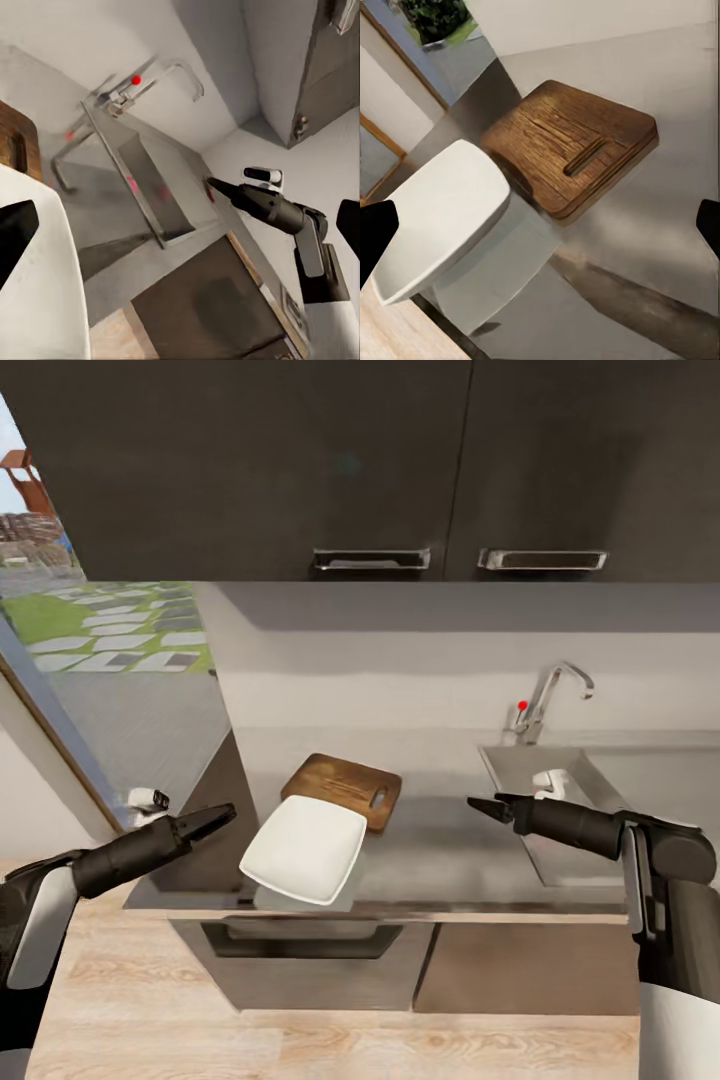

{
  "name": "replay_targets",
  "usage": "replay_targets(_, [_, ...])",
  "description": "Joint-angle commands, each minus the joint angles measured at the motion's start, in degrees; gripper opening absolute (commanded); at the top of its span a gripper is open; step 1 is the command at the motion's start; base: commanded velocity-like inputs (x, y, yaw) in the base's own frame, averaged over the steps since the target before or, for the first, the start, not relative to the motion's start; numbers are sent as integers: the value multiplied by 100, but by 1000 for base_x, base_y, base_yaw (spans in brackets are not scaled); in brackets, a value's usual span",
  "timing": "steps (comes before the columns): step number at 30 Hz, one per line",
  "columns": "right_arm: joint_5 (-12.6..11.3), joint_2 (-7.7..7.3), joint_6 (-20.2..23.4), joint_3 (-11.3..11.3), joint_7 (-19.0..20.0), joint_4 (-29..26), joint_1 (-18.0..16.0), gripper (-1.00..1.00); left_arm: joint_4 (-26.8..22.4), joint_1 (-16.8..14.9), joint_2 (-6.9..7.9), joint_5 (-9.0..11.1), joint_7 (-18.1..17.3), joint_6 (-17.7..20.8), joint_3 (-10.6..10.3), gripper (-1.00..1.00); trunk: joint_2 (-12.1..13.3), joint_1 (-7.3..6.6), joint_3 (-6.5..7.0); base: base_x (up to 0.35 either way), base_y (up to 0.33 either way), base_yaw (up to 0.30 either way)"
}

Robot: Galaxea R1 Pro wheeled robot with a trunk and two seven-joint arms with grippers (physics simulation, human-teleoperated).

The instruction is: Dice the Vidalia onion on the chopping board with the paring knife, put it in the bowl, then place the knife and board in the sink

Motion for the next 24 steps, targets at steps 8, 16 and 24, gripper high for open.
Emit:
replay_targets(8, [240, -17, 362, -6, 41, 15, -8, 100, 300, -10, 48, -343, 881, 36, -254, 100, -11, 7, -11, 326, 0, 0])
replay_targets(16, [401, 0, 456, -2, 52, 75, -6, 100, 453, -10, 181, -789, 1294, 38, -372, 100, -11, 7, -11, 130, 0, 0])
replay_targets(24, [394, -21, 470, -10, 58, 165, -6, 100, 473, -9, 233, -1285, 1308, 38, -529, 100, -11, 7, 19, 3, 0, -102])
